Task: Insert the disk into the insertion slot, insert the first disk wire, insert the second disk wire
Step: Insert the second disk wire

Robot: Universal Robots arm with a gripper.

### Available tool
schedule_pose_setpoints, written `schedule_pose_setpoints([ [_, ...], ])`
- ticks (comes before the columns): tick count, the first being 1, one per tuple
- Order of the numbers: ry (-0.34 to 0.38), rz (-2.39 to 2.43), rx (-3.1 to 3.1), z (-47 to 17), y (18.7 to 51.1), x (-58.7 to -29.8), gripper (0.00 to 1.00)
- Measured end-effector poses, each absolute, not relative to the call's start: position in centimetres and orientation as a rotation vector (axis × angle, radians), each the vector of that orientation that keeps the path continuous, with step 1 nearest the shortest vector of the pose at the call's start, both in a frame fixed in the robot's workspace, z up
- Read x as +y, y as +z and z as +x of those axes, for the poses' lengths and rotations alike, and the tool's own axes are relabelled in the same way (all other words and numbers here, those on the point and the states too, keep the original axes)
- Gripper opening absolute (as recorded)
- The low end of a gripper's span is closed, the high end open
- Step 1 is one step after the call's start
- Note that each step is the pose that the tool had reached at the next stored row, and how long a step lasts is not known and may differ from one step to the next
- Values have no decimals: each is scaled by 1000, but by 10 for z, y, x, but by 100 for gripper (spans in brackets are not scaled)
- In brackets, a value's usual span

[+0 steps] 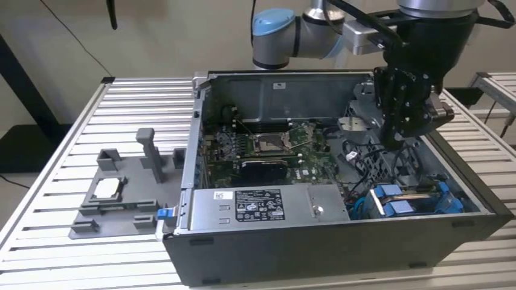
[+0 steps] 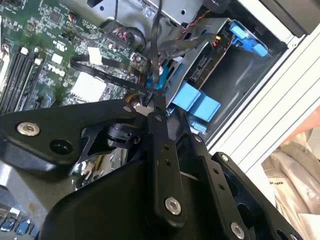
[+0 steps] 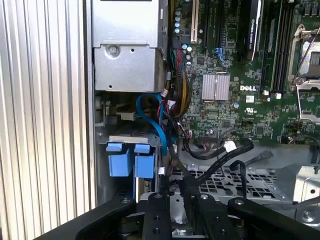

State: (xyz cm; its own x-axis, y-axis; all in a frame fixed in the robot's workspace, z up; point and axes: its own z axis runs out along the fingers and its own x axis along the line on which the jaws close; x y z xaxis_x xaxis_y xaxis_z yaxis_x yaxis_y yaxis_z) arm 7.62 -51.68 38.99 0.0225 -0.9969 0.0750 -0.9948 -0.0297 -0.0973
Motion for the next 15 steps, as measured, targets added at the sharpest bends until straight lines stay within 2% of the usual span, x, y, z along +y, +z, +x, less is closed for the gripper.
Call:
schedule_pose_setpoints([
  [15, -269, -2276, 2083, 66, 385, -512, 27],
])
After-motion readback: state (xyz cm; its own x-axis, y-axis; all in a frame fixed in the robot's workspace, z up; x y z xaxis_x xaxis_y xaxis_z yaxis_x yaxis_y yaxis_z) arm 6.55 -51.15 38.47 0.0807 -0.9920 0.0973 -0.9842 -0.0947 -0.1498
